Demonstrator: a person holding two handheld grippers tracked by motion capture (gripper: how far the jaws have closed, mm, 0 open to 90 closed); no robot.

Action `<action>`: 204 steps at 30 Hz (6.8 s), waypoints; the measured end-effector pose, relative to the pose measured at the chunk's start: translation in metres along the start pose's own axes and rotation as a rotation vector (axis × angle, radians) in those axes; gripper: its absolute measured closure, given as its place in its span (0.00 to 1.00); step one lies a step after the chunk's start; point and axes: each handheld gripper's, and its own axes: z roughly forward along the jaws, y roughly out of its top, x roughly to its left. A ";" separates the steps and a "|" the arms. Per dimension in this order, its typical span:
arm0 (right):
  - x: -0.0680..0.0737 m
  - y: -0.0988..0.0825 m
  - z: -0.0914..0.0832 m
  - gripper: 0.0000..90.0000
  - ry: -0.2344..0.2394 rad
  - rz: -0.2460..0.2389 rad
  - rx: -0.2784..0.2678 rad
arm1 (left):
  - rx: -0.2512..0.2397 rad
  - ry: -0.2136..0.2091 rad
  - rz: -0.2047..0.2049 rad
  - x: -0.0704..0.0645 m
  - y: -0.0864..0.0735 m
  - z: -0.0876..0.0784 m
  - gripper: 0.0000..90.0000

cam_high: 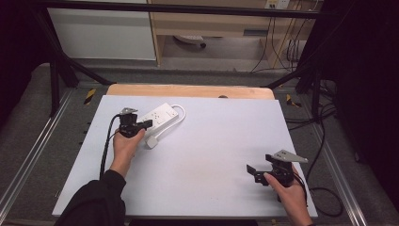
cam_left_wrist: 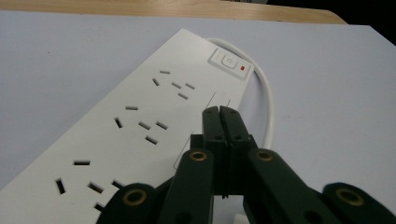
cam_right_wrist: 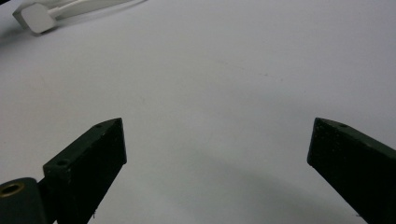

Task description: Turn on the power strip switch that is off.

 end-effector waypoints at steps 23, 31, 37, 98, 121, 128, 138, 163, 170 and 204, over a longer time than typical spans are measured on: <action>-0.001 -0.001 0.000 0.06 -0.002 0.011 0.003 | -0.002 0.006 -0.021 0.004 -0.003 0.017 1.00; -0.001 -0.001 -0.001 0.05 -0.001 0.009 0.002 | 0.000 0.015 0.000 0.002 -0.001 0.020 1.00; -0.001 -0.001 0.000 0.05 0.000 0.009 0.002 | 0.005 0.021 0.003 0.003 -0.002 0.020 1.00; -0.001 -0.001 0.000 0.05 0.003 0.010 0.011 | 0.018 0.018 0.005 0.004 -0.003 0.022 1.00; -0.001 -0.001 0.000 0.05 0.003 0.011 0.012 | 0.030 0.010 -0.004 0.005 -0.003 0.024 1.00; -0.001 -0.001 0.000 0.05 0.003 0.011 0.012 | 0.028 0.008 -0.008 0.005 -0.003 0.024 1.00; -0.001 -0.001 0.000 0.05 0.004 0.011 0.012 | 0.035 0.006 -0.007 0.005 -0.003 0.023 1.00; -0.001 -0.001 0.000 0.05 0.006 0.011 0.011 | 0.039 0.000 -0.017 0.006 -0.003 0.022 1.00; -0.001 -0.001 0.000 0.05 0.006 0.015 0.009 | 0.042 -0.001 -0.015 0.006 -0.003 0.022 1.00; -0.001 -0.001 0.000 0.05 0.005 0.010 0.008 | -0.057 0.006 -0.037 0.004 0.006 0.008 0.62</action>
